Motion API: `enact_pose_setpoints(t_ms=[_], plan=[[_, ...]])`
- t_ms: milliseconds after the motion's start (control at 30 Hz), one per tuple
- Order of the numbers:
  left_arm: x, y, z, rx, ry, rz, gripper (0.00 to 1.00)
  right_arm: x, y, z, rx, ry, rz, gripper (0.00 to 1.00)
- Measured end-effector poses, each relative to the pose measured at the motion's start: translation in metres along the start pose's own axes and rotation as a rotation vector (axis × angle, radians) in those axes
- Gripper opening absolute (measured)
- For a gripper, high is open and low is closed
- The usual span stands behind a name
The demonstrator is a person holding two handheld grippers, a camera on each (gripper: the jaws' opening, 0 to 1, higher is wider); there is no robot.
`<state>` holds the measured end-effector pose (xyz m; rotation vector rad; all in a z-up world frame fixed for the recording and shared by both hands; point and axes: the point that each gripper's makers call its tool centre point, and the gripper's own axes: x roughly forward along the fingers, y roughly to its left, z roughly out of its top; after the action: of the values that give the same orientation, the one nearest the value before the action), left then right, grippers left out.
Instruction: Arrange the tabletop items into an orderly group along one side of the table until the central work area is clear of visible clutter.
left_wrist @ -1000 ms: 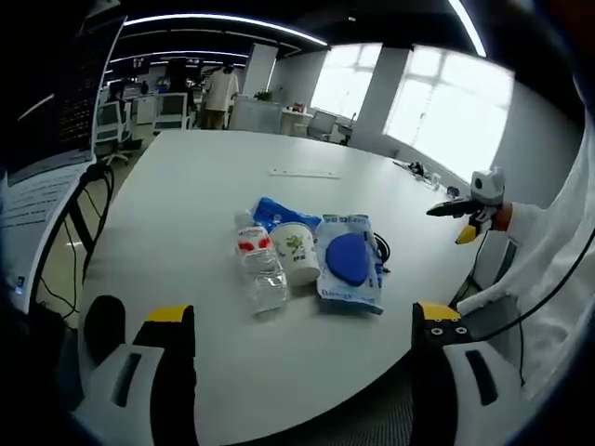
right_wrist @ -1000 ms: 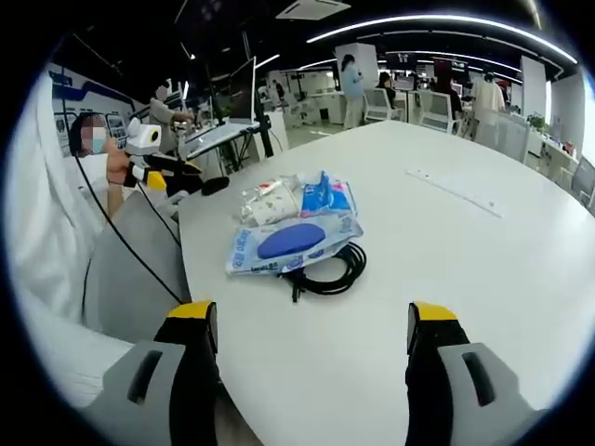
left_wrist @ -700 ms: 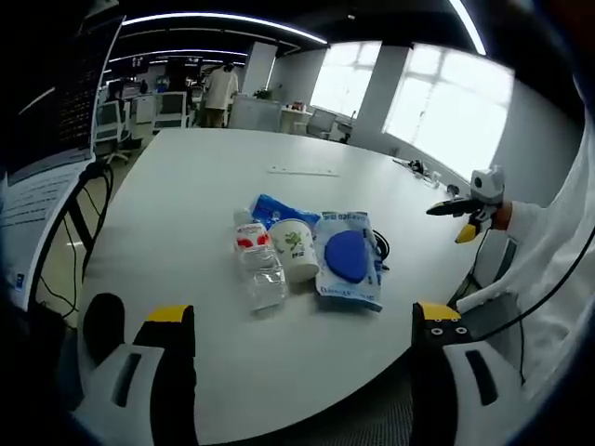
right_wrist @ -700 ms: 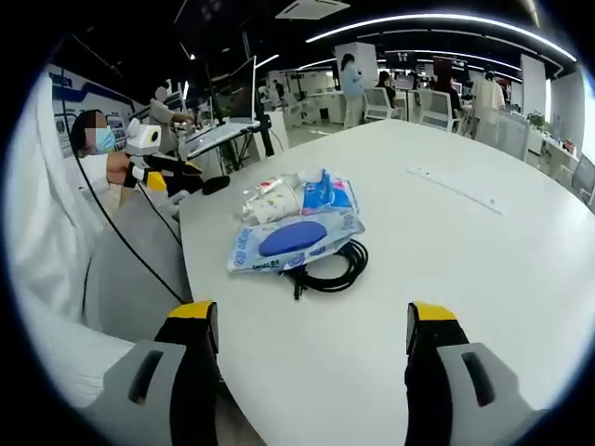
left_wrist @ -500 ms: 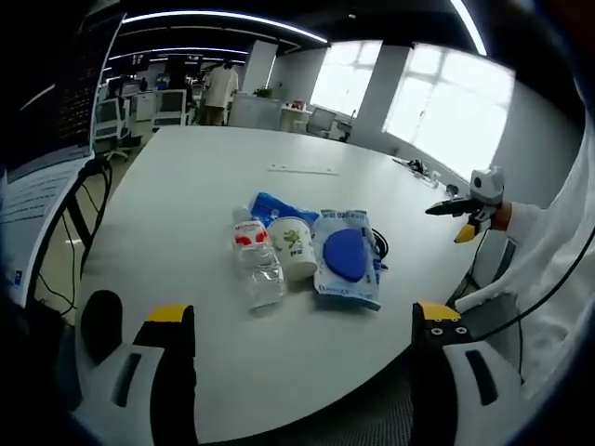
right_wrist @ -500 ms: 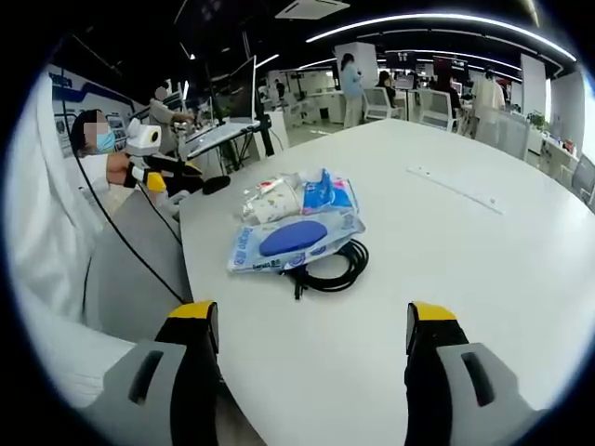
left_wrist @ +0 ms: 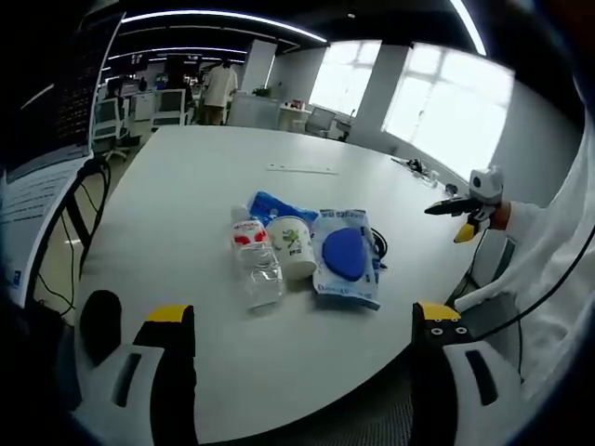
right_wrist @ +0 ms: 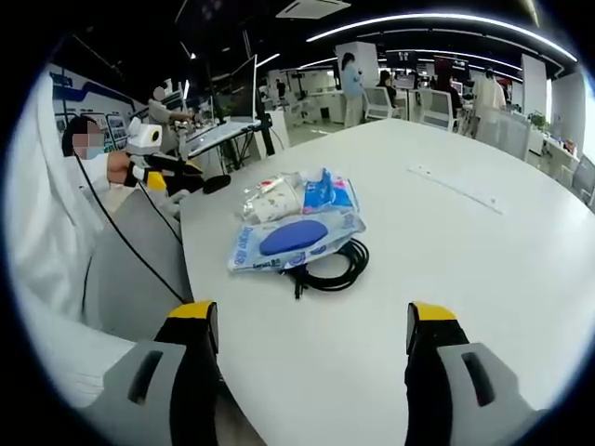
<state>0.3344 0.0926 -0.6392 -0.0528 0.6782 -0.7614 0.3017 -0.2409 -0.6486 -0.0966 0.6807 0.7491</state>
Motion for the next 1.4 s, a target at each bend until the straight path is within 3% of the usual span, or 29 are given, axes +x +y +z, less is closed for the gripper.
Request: enact_pose_setpoints(t_ms=[1400], plan=[[0.002,-0.003,0.002,0.003,-0.002,-0.020,1.00,0.006,0.001,0.010,-0.015,0.011,0.020,0.80]])
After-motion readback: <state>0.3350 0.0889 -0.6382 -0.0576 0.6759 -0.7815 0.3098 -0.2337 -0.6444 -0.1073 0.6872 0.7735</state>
